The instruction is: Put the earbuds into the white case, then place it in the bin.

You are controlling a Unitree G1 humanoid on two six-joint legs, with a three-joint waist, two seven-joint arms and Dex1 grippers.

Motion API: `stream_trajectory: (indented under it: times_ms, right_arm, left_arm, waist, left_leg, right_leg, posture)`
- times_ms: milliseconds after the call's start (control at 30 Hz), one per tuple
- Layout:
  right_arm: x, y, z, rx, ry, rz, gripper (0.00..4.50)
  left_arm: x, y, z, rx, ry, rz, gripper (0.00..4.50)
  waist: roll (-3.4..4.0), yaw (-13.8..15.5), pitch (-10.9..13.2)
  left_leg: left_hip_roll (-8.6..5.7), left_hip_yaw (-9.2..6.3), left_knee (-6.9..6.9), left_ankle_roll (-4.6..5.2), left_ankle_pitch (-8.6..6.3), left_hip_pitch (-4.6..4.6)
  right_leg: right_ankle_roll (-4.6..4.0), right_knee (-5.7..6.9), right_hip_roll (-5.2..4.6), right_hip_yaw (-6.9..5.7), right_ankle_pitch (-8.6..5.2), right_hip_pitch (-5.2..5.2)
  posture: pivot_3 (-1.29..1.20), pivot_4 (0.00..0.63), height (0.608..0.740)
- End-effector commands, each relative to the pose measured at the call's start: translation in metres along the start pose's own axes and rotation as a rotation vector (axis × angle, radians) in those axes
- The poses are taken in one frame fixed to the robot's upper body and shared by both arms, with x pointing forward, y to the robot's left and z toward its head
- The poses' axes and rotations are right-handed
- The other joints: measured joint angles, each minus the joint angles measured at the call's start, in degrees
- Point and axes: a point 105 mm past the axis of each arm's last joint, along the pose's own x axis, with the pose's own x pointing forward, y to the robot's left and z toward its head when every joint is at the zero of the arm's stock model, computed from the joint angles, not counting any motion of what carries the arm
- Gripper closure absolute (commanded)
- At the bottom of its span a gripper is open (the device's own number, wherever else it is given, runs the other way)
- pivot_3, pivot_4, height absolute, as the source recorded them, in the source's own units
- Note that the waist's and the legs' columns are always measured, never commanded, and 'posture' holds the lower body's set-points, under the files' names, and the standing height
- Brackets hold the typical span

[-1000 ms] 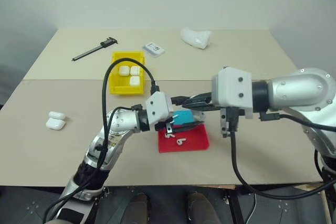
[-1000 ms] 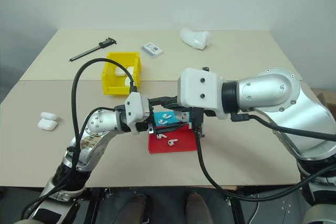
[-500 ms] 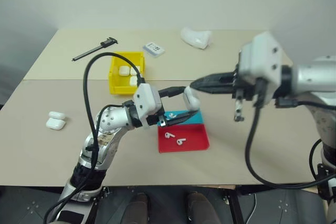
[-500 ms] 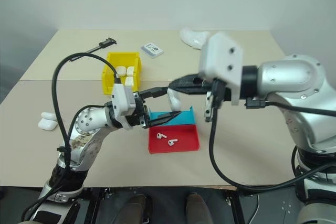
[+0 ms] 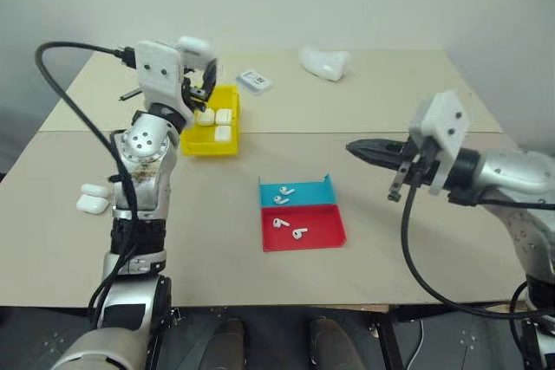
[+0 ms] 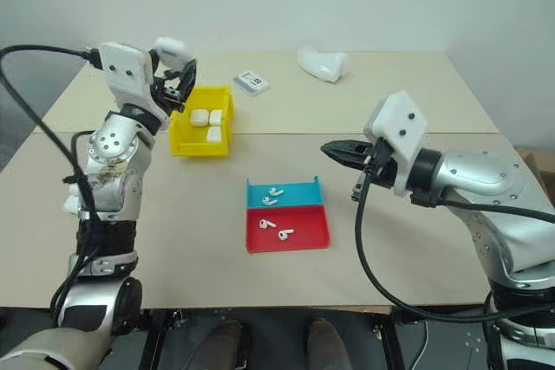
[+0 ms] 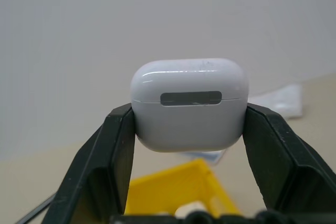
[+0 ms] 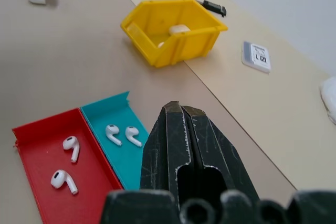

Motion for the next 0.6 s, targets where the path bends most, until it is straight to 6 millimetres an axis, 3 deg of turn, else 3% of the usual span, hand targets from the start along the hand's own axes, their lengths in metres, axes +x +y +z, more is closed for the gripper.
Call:
stream_trajectory:
  times_ms: [33, 167, 333, 533, 600]
  right_arm:
    - [-0.001, -0.004, 0.003, -0.035, 0.001, -0.040, 4.47]
    - [0.001, -0.005, -0.004, -0.032, 0.039, -0.057, 4.47]
    - [0.000, -0.003, -0.007, -0.032, 0.053, -0.066, 4.50]
    - [-0.001, -0.003, -0.010, -0.037, 0.073, -0.078, 4.50]
    - [-0.003, -0.002, -0.012, -0.050, 0.087, -0.077, 4.50]
  left_arm:
    - [0.012, 0.000, -0.002, 0.088, 0.014, 0.044, 1.73]
    - [0.023, -0.005, -0.021, 0.078, 0.082, 0.046, 1.73]
    - [0.031, -0.011, -0.028, 0.049, 0.084, 0.038, 0.07]
    - [0.029, -0.016, -0.016, 0.052, 0.015, -0.012, 0.01]
    - [0.017, -0.023, -0.004, -0.054, -0.059, -0.150, 0.01]
  waist:
    - [0.00, 0.1, 0.0]
    - [-0.03, 0.2, 0.0]
    - [-0.03, 0.3, 0.0]
    - [-0.03, 0.1, 0.0]
    - [-0.03, 0.1, 0.0]
  left_leg:
    - [0.00, 0.00, 0.00, 0.00, 0.00, -0.06]
    - [-0.02, -0.01, 0.01, 0.00, 0.00, -0.17]
    - [-0.03, 0.00, 0.01, 0.00, 0.00, -0.21]
    - [-0.02, -0.01, 0.01, 0.00, 0.00, -0.20]
    - [-0.03, 0.00, 0.01, 0.00, 0.00, -0.20]
  right_leg:
    - [0.00, 0.00, 0.00, -0.01, 0.00, -0.04]
    - [0.03, -0.05, -0.03, -0.06, 0.03, -0.08]
    - [0.04, -0.10, -0.05, -0.08, 0.03, -0.08]
    - [0.04, -0.06, -0.05, -0.08, 0.03, -0.09]
    - [0.04, -0.05, -0.05, -0.08, 0.04, -0.09]
  posture:
    - [0.00, 0.150, 0.740]
    - [0.00, 0.150, 0.740]
    - [0.00, 0.150, 0.740]
    - [0.00, 0.150, 0.740]
    - [0.00, 0.150, 0.740]
